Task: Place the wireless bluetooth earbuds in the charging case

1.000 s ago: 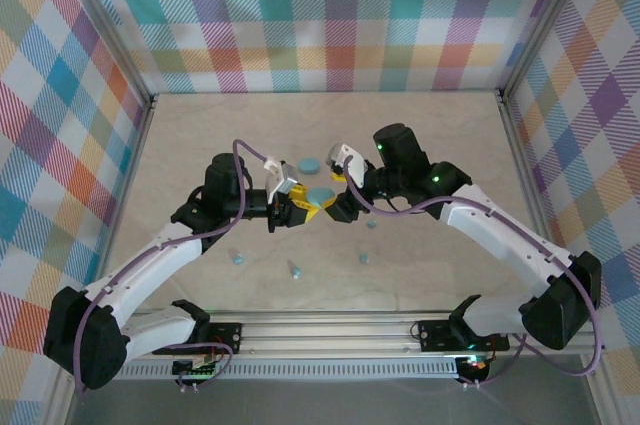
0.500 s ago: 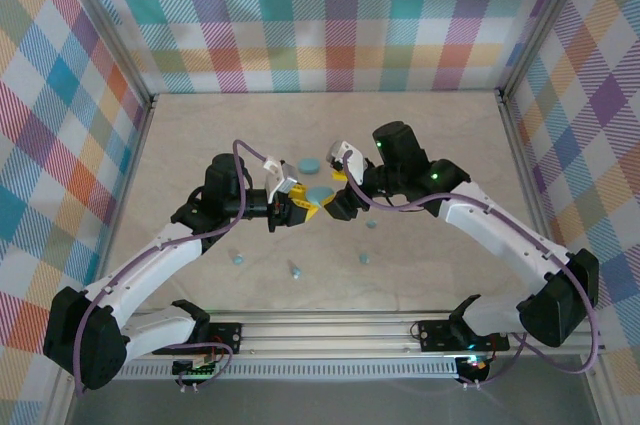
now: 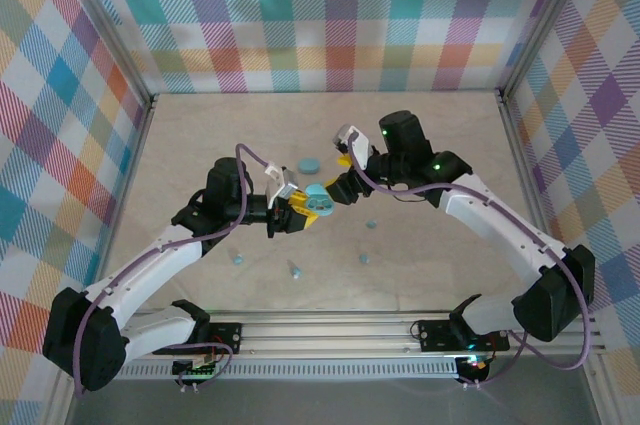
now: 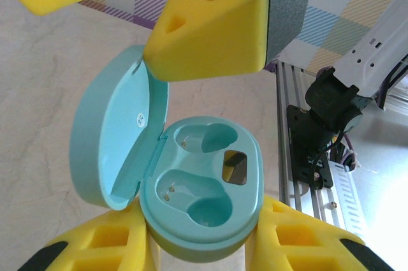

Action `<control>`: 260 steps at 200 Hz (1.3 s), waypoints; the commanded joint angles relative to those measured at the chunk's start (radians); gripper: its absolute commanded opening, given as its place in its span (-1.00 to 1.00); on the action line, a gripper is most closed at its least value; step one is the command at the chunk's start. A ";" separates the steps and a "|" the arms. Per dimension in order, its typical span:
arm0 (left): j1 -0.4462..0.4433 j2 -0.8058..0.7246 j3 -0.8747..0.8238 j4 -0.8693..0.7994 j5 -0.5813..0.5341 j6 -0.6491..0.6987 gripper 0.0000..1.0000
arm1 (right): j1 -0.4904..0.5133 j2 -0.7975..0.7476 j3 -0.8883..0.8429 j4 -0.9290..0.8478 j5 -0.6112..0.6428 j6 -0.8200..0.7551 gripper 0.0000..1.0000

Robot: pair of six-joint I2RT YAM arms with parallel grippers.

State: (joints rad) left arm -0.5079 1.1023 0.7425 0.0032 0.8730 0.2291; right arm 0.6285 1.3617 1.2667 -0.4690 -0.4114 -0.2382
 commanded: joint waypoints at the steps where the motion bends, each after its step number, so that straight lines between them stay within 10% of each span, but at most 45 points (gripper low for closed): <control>1: -0.006 -0.024 0.000 0.028 0.030 0.002 -0.78 | -0.002 0.020 0.033 0.000 0.009 0.028 0.56; 139: 0.003 0.056 -0.023 0.073 -0.258 -0.088 -0.76 | -0.008 0.051 0.163 -0.187 0.098 0.293 0.58; 260: 0.014 0.046 -0.083 0.081 -0.328 -0.080 -0.76 | -0.094 0.159 0.003 -0.338 0.390 0.664 -0.03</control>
State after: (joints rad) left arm -0.5011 1.1587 0.6720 0.0578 0.5533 0.1463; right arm 0.5541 1.5349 1.3319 -0.7963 -0.0380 0.2653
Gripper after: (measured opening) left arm 0.306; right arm 0.506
